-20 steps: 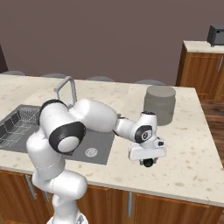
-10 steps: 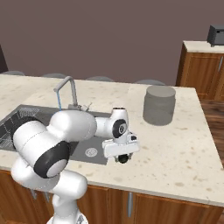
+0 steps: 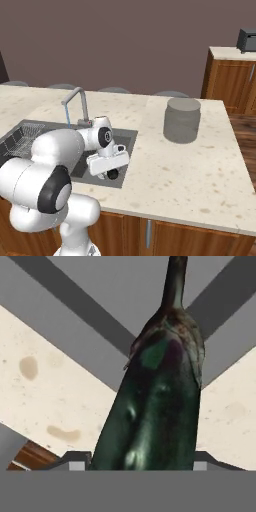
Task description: Turn on the sink faucet. Then move the eggplant from the counter to the sink. Turn off the sink. Move the vegetable from the sink to the pot next to the stove. Finally move the pot to the front right burner.
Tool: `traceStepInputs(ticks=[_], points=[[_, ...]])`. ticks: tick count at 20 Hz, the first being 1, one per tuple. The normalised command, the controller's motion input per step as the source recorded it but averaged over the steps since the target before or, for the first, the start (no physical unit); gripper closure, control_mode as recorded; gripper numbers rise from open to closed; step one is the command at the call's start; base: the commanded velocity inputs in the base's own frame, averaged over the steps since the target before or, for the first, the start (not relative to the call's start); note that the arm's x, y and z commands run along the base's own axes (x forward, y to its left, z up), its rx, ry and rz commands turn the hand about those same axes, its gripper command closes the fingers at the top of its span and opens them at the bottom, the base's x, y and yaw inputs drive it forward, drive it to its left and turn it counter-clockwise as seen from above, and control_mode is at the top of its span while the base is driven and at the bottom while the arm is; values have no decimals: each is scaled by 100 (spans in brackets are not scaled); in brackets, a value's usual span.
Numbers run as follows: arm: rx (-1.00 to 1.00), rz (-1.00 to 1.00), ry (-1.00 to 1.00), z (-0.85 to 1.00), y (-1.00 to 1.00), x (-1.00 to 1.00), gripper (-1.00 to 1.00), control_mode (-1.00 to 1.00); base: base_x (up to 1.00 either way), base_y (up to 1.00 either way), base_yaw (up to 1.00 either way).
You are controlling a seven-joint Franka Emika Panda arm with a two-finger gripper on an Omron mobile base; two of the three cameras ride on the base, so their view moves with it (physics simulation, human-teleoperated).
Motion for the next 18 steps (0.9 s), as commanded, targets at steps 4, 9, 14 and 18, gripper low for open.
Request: traceStepInputs(ticks=[4, 9, 14, 18], points=[[0, 18, 5, 20, 100, 15, 100, -100, 0, 0, 0], [0, 14, 3, 5, 100, 13, 100, -100, 0, 0, 0], [0, 12, 5, 0, 100, 11, 100, -100, 0, 0, 0], [0, 13, 8, -3, 82, 0, 100, -100, 0, 0, 0]])
